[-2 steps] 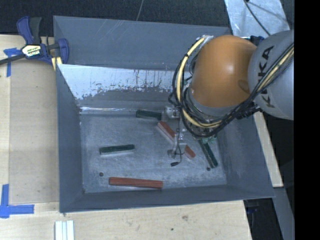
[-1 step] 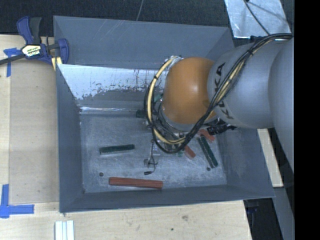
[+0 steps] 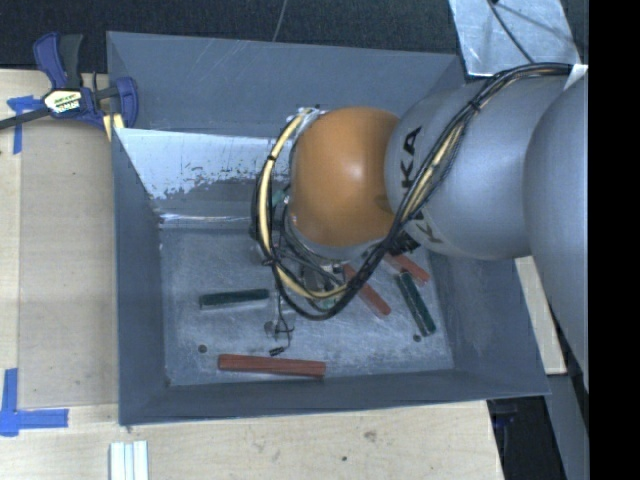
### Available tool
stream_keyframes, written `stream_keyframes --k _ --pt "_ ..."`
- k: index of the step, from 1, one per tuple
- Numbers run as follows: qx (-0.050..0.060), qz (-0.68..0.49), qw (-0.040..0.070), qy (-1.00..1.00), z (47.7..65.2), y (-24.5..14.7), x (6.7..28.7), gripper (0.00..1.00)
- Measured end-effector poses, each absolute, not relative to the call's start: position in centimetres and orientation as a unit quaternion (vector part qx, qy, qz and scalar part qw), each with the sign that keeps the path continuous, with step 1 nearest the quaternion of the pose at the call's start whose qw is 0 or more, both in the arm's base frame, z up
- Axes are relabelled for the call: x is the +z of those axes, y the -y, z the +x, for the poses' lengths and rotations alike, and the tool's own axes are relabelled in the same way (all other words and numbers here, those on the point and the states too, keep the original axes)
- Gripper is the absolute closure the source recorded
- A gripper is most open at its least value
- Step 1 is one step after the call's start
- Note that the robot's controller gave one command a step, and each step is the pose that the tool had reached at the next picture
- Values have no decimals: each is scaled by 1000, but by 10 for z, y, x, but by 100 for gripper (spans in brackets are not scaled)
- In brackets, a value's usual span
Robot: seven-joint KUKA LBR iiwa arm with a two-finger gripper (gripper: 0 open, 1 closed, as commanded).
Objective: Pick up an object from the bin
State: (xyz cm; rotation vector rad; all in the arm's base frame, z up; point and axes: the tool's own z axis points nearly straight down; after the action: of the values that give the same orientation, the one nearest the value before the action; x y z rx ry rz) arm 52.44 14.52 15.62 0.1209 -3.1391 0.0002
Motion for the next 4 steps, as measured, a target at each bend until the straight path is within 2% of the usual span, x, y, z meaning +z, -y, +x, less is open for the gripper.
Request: stream_keyframes --k 1,2,3,4 --pt "-1 -106 -3 994 560 -142 141 0" --pt "-1 -68 -3 998 581 -151 73 0" --pt "-2 -87 -4 996 567 -156 72 100" --pt "-2 -87 -4 996 567 -156 72 100"
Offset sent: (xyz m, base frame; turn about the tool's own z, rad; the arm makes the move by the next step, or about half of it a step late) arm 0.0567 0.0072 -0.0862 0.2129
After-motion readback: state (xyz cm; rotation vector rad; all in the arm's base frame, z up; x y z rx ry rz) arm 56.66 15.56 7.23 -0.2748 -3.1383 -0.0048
